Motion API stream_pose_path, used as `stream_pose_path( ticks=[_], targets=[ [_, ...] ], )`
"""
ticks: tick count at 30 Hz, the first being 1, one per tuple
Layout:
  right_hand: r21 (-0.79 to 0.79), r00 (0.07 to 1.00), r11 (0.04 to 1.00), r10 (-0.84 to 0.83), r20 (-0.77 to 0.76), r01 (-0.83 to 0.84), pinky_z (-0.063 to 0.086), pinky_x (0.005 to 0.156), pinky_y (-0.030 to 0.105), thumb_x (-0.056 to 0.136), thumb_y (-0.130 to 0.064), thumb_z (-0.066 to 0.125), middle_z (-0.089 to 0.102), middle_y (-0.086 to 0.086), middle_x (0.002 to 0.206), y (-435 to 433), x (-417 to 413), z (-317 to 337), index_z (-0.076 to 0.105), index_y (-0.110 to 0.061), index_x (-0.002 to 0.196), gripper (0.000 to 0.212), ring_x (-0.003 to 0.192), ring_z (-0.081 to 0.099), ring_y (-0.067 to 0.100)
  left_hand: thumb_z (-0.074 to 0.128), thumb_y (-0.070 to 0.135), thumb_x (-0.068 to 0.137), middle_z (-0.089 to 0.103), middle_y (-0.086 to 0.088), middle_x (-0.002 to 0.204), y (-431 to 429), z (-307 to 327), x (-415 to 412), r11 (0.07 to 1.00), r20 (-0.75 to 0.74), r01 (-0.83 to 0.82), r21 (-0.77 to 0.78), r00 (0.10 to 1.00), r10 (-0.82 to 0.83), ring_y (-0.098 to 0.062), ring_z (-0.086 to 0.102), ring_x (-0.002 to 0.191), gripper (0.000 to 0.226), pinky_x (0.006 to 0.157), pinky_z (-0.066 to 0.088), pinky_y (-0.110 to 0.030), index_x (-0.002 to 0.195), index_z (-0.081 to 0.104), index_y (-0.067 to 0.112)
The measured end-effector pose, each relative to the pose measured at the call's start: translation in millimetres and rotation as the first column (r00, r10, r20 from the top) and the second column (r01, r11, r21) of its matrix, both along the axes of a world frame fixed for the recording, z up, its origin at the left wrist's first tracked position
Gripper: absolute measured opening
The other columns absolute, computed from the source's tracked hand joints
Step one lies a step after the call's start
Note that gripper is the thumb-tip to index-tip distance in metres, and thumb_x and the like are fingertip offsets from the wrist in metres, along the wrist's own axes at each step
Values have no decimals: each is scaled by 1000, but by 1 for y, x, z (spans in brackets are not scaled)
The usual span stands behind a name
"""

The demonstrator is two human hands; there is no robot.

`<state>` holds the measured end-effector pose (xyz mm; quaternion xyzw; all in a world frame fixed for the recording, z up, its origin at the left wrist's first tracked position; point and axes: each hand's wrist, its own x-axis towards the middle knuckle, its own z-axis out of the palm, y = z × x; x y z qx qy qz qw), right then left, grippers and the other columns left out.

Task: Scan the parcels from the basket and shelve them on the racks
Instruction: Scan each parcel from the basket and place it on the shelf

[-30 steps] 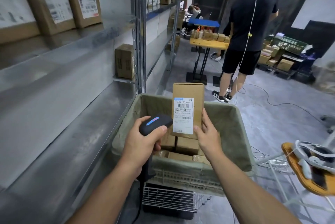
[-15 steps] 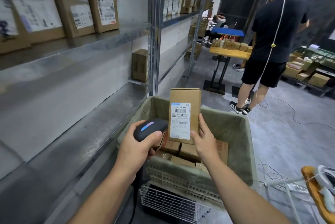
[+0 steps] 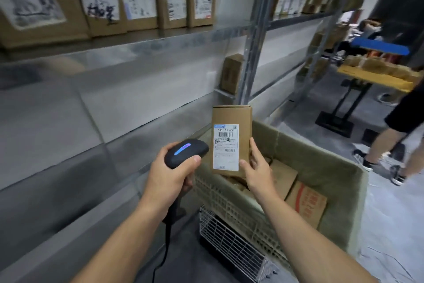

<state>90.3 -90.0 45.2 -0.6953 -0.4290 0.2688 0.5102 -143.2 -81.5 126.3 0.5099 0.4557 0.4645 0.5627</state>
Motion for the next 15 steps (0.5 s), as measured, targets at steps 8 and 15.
stream_pose_path(
  ticks=[8,15],
  targets=[
    [10,950,950,312,-26,-311,32,121,40,98,-6,59,44,-27,145,20,-82,-10,31,-44,154,74,139,43,2,78,40,67,70,-1,74,-42,-8,-78,954,-38,-298,-9,954,298,-20,62,59,58,59,51,-35,121,63,27],
    [2,837,837,548,-19,-548,38,118,46,95,-7,61,56,-29,130,33,-181,-16,29,-68,141,83,134,51,7,81,48,59,69,-3,73,-82,-13,-160,843,-43,-537,-28,843,536,-21,60,56,69,59,50,-35,122,63,25]
  ],
)
